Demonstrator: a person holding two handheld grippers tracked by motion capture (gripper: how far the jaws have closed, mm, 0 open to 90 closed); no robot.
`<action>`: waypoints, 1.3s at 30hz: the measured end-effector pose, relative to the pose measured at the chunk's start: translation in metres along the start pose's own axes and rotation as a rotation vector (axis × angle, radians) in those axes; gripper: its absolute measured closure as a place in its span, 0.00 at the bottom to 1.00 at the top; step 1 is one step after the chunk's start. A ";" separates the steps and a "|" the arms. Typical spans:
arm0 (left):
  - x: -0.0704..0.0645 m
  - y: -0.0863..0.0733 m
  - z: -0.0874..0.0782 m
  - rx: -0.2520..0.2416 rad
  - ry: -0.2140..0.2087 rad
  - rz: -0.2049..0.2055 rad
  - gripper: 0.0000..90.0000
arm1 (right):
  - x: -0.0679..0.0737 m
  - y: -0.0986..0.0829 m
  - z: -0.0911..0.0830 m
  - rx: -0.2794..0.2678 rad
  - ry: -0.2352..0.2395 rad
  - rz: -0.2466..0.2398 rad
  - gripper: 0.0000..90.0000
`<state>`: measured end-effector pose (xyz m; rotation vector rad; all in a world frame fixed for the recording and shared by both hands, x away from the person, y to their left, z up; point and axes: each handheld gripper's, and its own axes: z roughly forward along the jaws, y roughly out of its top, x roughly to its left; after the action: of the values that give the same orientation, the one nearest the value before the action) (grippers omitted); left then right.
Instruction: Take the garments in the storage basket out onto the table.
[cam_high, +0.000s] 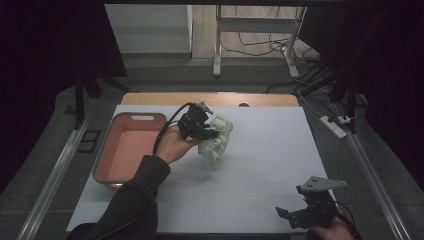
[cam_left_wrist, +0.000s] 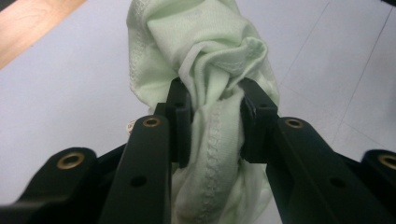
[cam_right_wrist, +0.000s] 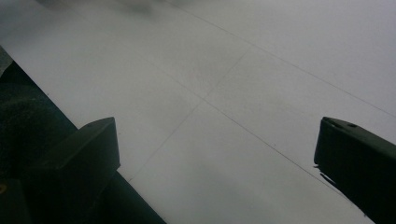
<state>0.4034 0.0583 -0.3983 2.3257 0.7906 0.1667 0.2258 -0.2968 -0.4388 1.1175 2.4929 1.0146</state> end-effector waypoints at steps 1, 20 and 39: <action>-0.001 0.001 0.002 0.002 -0.002 0.003 0.76 | 0.000 0.000 0.000 0.000 0.000 -0.001 0.00; 0.001 -0.011 0.047 0.061 0.017 0.009 0.74 | 0.001 0.000 0.001 0.012 0.003 -0.012 0.00; 0.010 -0.031 0.083 0.133 0.072 -0.016 0.64 | 0.001 0.000 0.001 0.013 0.007 -0.016 0.00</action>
<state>0.4220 0.0362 -0.4825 2.4486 0.8800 0.1972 0.2259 -0.2958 -0.4394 1.0984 2.5125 1.0013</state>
